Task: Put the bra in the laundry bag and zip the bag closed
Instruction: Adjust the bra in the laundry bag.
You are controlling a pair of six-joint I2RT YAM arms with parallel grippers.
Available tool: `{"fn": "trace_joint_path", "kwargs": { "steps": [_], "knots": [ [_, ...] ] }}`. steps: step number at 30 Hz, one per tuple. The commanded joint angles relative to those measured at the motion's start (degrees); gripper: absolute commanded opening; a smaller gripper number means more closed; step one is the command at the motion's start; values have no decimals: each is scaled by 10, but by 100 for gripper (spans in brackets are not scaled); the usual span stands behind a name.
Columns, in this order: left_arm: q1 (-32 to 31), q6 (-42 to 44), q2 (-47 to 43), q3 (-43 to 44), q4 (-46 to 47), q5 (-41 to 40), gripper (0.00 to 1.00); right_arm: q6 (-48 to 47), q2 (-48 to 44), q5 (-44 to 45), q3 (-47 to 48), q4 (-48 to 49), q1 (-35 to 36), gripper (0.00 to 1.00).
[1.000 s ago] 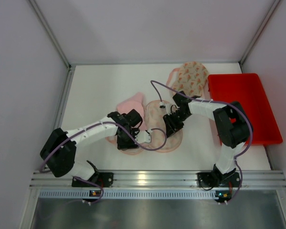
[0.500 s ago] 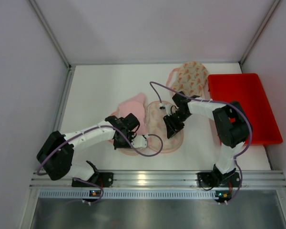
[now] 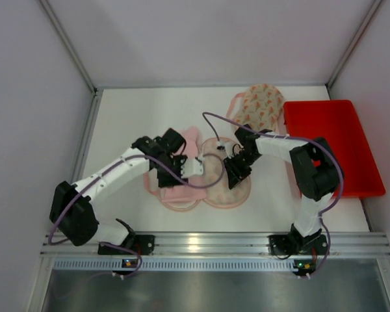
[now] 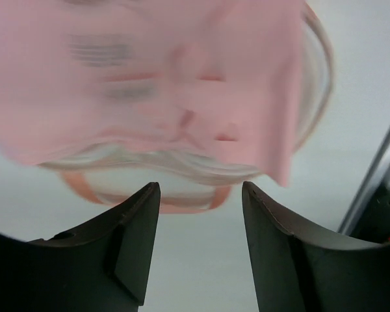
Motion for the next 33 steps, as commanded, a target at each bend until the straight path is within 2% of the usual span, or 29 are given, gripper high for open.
{"fn": "trace_joint_path", "kwargs": {
  "steps": [1,2,3,6,10,11,12,15,18,20,22,26,30,33],
  "knots": [
    [94,-32,20,155,-13,121,59,-48,-22,32,3,-19,6,35],
    [119,-56,31,183,-11,177,60,-49,-30,25,6,-16,4,35],
    [168,-71,47,232,-12,199,60,-46,-38,18,11,-11,4,36],
    [231,-139,129,321,-1,274,59,-30,-54,-22,60,-10,2,43],
    [319,-239,279,424,27,336,59,5,-34,-90,167,-3,-5,52],
    [327,-275,302,444,36,336,59,13,-30,-98,181,3,-9,54],
    [337,-290,346,477,55,338,59,34,-20,-105,191,12,-10,55],
    [342,-336,402,526,82,336,58,91,2,-109,222,62,-13,57],
    [342,-394,491,574,95,352,57,166,76,-106,289,123,-34,57],
    [342,-420,516,593,101,339,57,203,122,-109,341,126,-46,57],
    [348,-451,527,586,121,327,56,240,190,-112,425,128,-53,57],
    [370,-538,522,529,176,299,57,290,272,-81,514,164,-62,61],
    [379,-562,490,458,178,286,57,346,299,-74,513,214,-63,63],
    [379,-577,465,408,178,277,56,362,292,-80,469,243,-61,63]
  ]
}}
